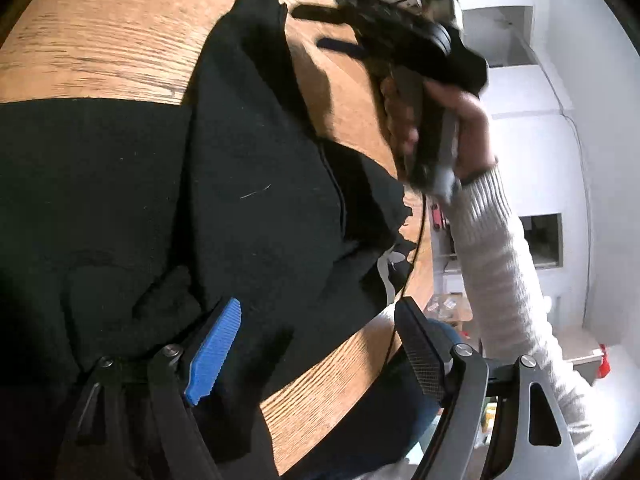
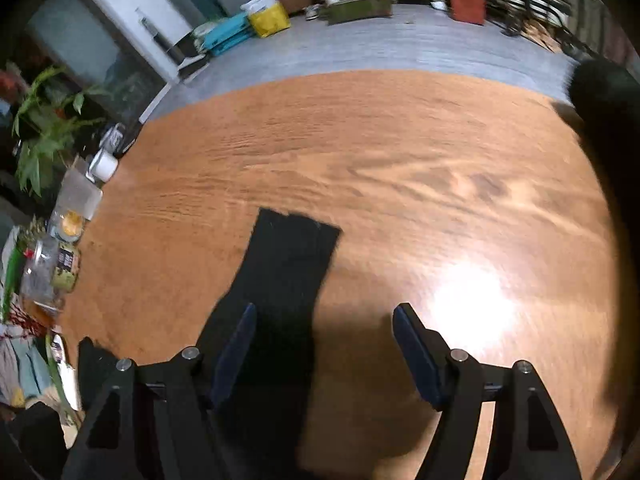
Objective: Fold clothes
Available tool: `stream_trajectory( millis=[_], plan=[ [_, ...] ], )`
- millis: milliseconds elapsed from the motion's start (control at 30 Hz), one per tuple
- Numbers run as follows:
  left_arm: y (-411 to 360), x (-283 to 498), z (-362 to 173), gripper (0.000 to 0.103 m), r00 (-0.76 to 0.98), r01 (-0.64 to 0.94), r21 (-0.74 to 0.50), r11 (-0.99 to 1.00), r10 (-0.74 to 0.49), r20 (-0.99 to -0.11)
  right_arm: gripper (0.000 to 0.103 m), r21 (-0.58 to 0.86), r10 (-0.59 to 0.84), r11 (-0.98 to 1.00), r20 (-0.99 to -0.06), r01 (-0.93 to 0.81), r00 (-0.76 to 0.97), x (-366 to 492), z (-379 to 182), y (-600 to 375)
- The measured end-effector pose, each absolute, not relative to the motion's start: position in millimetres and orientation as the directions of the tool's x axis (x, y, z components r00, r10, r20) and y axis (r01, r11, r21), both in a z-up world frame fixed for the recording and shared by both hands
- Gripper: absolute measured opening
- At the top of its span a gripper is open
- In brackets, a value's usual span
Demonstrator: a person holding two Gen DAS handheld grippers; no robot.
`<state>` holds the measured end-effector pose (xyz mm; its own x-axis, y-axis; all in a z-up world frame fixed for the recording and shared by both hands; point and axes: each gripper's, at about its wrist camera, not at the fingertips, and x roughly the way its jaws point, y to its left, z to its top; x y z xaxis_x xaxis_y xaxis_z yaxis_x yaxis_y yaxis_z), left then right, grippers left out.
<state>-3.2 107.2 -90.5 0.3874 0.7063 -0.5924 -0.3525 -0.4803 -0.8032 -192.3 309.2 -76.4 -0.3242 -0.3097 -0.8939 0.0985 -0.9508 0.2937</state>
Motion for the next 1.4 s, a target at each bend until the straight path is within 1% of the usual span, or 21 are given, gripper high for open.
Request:
stream_trajectory(
  millis=[33, 67, 167, 233, 300, 400, 500, 600, 700, 800, 833, 867, 900, 933, 967, 1033, 1133, 1200, 1233, 1367, 1400],
  plan=[
    [107, -4, -91, 0.079, 0.391, -0.352, -0.806, -0.476, 0.707, -0.589, 0.062, 0.298, -0.323, -0.946, -0.896, 0.127, -0.304, -201, -81, 303],
    [107, -5, -91, 0.079, 0.395, -0.352, -0.808, -0.472, 0.708, -0.585, 0.037, 0.304, -0.334, -0.942, -0.898, 0.144, -0.287, -206, -83, 300],
    [107, -4, -91, 0.079, 0.397, -0.365, -0.806, -0.467, 0.704, -0.588, 0.003, 0.311, -0.356, -0.931, -0.894, 0.193, -0.272, -210, -86, 291],
    [109, -3, -90, 0.079, 0.396, -0.376, -0.801, -0.465, 0.701, -0.593, 0.003, 0.313, -0.37, -0.924, -0.879, 0.22, -0.302, -207, -80, 290],
    [111, 0, -92, 0.079, 0.392, -0.379, -0.8, -0.466, 0.702, -0.595, 0.003, 0.351, -0.419, -0.905, -0.835, 0.242, -0.356, -193, -59, 296],
    [111, 2, -93, 0.079, 0.385, -0.383, -0.797, -0.468, 0.703, -0.598, 0.002, 0.407, -0.52, -0.852, -0.727, 0.329, -0.448, -146, -3, 307],
    [108, 3, -91, 0.079, 0.371, -0.386, -0.793, -0.472, 0.707, -0.602, 0.001, 0.424, -0.578, -0.815, -0.644, 0.395, -0.502, -89, 43, 320],
    [106, 5, -91, 0.079, 0.353, -0.395, -0.789, -0.47, 0.715, -0.603, 0.001, 0.433, -0.604, -0.797, -0.578, 0.421, -0.549, -30, 77, 334],
    [101, 8, -87, 0.079, 0.331, -0.393, -0.792, -0.468, 0.731, -0.597, 0.001, 0.451, -0.605, -0.795, -0.544, 0.405, -0.582, 18, 89, 350],
    [94, 11, -87, 0.079, 0.319, -0.371, -0.795, -0.481, 0.738, -0.595, 0.004, 0.487, -0.597, -0.8, -0.592, 0.35, -0.541, 48, 66, 364],
    [91, 11, -86, 0.079, 0.315, -0.366, -0.795, -0.484, 0.739, -0.595, 0.007, 0.497, -0.594, -0.802, -0.608, 0.33, -0.527, 58, 58, 368],
    [89, 11, -83, 0.079, 0.313, -0.368, -0.795, -0.483, 0.74, -0.595, 0.015, 0.488, -0.566, -0.822, -0.642, 0.294, -0.518, 63, 48, 372],
    [87, 11, -80, 0.079, 0.311, -0.369, -0.794, -0.483, 0.741, -0.595, 0.023, 0.483, -0.539, -0.839, -0.672, 0.252, -0.507, 65, 40, 375],
    [84, 11, -77, 0.079, 0.307, -0.37, -0.794, -0.482, 0.743, -0.595, 0.053, 0.487, -0.518, -0.849, -0.695, 0.204, -0.498, 65, 31, 376],
    [79, 8, -76, 0.079, 0.298, -0.369, -0.793, -0.484, 0.747, -0.595, 0.065, 0.497, -0.506, -0.853, -0.707, 0.162, -0.495, 64, 23, 378],
    [70, 2, -72, 0.079, 0.277, -0.365, -0.792, -0.489, 0.756, -0.594, 0.064, 0.496, -0.484, -0.861, -0.732, 0.112, -0.481, 59, 13, 374],
    [49, -12, -64, 0.079, 0.199, -0.327, -0.809, -0.489, 0.801, -0.565, 0.063, 0.413, -0.423, -0.901, -0.771, 0.133, -0.475, 40, 8, 347],
    [34, -21, -60, 0.079, 0.137, -0.299, -0.817, -0.493, 0.825, -0.548, 0.063, 0.314, -0.374, -0.927, -0.787, 0.204, -0.49, 29, 14, 319],
    [26, -25, -61, 0.079, 0.111, -0.277, -0.82, -0.502, 0.83, -0.546, 0.063, 0.239, -0.353, -0.93, -0.791, 0.278, -0.5, 25, 16, 295],
    [-4, -40, -67, 0.079, 0.019, -0.18, -0.833, -0.523, 0.845, -0.534, 0.062, 0.07, -0.275, -0.905, -0.849, 0.419, -0.452, 15, -7, 239],
    [-10, -44, -69, 0.079, 0.008, -0.153, -0.84, -0.521, 0.849, -0.528, 0.062, 0.028, -0.235, -0.907, -0.862, 0.421, -0.449, 10, -15, 232]
  ],
)
